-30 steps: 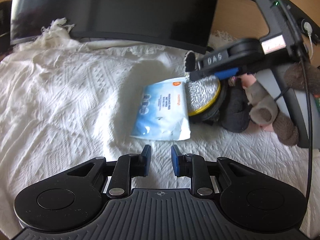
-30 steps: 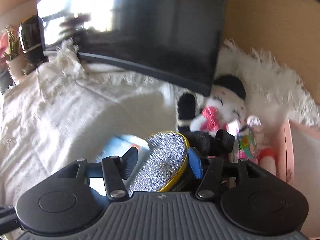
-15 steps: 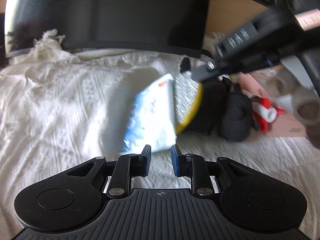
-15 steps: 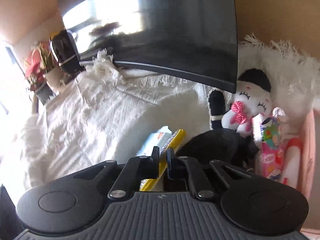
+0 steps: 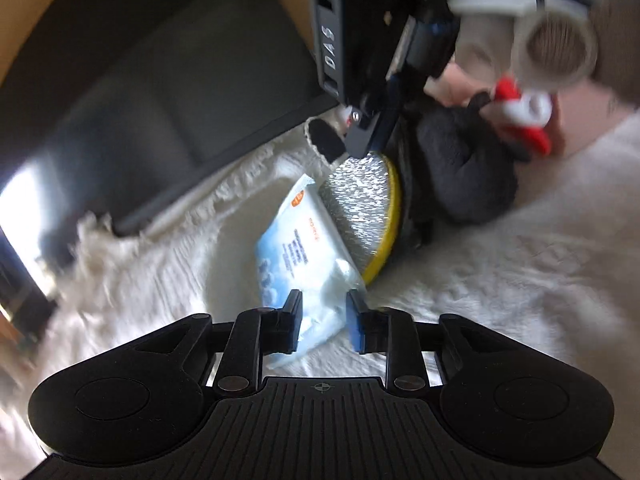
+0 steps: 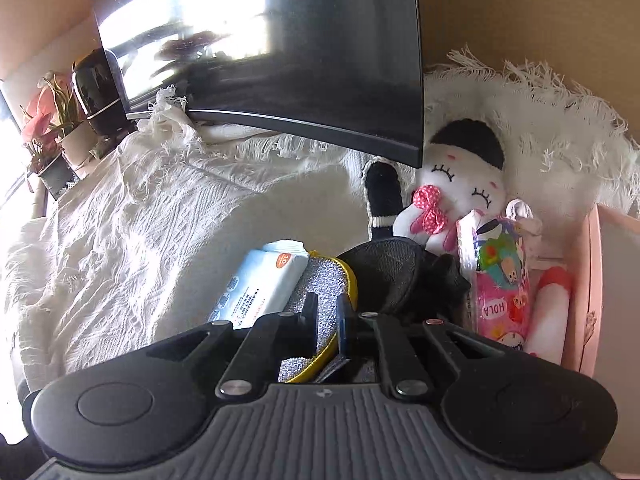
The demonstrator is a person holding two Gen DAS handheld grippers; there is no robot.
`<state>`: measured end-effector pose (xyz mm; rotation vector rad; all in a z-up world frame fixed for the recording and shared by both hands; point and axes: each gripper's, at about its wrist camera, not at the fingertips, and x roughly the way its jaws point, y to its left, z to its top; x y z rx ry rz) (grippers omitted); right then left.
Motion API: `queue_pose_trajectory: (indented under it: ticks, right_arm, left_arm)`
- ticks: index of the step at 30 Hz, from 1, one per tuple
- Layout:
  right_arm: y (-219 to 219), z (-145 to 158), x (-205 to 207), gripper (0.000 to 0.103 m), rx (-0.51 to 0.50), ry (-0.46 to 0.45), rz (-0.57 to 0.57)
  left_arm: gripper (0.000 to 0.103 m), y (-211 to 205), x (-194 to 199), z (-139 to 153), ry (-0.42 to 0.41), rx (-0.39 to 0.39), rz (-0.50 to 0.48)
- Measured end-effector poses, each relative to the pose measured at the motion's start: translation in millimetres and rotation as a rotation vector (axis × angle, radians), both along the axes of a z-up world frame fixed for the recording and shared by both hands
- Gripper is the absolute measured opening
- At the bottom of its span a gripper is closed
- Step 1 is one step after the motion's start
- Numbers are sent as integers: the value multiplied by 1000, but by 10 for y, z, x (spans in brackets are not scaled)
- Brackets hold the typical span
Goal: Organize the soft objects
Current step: 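Grasp the white-blue wipes packet with the left tool while the right tool holds the brush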
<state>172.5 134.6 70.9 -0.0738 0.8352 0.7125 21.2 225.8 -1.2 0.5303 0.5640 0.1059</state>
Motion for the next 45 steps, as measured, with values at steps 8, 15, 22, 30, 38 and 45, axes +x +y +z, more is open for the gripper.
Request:
queue_pose_trajectory:
  ticks: [8, 15, 22, 30, 38, 45]
  right_arm:
    - [-56, 41, 29, 10, -7, -26, 2]
    - [-76, 62, 2, 13, -12, -19, 20]
    - [-152, 127, -28, 15, -15, -27, 13]
    - [-237, 193, -98, 19, -13, -48, 21]
    - [-46, 176, -133, 32, -47, -48, 75]
    - [267, 111, 56, 47, -139, -58, 132]
  left_arm:
    - [25, -53, -20, 16, 13, 41, -79]
    - [27, -8, -72, 138, 4, -28, -152]
    - [31, -72, 41, -19, 18, 58, -102]
    - [56, 395, 147, 270, -70, -38, 25]
    - [65, 523, 637, 316, -57, -81, -29]
    - [20, 574, 886, 193, 2, -31, -35]
